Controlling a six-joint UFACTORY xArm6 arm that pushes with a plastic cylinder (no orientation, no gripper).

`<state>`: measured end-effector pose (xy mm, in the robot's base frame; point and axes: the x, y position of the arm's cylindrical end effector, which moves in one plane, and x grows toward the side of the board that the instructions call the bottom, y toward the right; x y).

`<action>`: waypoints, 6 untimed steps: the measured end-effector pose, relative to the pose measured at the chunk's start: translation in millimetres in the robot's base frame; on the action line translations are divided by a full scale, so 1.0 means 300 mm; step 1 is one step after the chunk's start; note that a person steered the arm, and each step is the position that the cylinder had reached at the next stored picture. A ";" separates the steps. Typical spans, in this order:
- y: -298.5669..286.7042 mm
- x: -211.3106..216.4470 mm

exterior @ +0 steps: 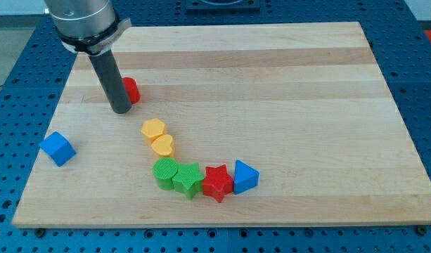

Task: Slide the yellow hexagon towards center

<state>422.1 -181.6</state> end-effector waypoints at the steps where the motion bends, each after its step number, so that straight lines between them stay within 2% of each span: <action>1: -0.093 0.206; 2: -0.132 0.391; 3: -0.086 0.437; 4: 0.063 0.333; 5: 0.238 0.170; 6: 0.307 0.139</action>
